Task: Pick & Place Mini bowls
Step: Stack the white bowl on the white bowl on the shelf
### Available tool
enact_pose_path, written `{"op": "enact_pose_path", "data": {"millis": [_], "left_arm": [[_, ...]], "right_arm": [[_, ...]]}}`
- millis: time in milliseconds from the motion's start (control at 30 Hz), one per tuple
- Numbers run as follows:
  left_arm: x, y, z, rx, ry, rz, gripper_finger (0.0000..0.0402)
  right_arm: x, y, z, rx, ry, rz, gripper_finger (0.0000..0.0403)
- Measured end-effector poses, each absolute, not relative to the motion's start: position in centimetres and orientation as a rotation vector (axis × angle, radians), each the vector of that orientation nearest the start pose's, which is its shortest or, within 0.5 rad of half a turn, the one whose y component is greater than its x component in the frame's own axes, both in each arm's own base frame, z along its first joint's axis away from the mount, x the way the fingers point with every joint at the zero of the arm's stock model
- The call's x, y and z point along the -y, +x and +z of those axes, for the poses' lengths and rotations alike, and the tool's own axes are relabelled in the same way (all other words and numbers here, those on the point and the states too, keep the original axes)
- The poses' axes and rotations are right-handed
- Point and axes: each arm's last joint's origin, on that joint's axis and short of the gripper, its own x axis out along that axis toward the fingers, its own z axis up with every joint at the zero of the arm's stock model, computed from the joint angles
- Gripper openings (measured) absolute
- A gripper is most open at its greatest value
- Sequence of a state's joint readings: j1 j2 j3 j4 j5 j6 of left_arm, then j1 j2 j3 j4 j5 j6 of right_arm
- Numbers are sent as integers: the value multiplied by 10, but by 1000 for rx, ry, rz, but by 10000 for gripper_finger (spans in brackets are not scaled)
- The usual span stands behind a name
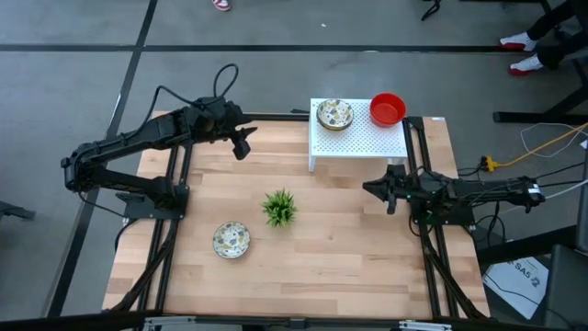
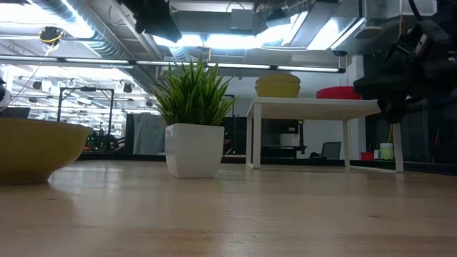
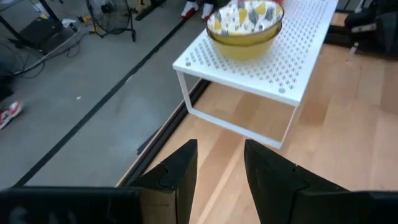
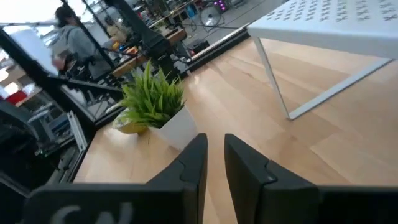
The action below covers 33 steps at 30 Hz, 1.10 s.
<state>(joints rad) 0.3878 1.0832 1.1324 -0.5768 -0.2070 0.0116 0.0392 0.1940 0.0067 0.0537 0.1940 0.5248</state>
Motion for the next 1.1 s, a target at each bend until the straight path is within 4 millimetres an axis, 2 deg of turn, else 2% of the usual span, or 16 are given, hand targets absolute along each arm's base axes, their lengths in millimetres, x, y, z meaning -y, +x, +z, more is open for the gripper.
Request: {"op": "enact_pose_path", "data": {"millis": [333, 700, 1100], "left_arm": [[-86, 200, 354, -599, -83, 502, 127], [-80, 202, 353, -600, -148, 302, 127], [-68, 208, 341, -714, -110, 220, 127]], "right_arm": [[-3, 108, 153, -150, 454, -51, 56], [-3, 108, 153, -150, 481, -51, 56], [-3, 108, 153, -150, 510, -53, 56]]}}
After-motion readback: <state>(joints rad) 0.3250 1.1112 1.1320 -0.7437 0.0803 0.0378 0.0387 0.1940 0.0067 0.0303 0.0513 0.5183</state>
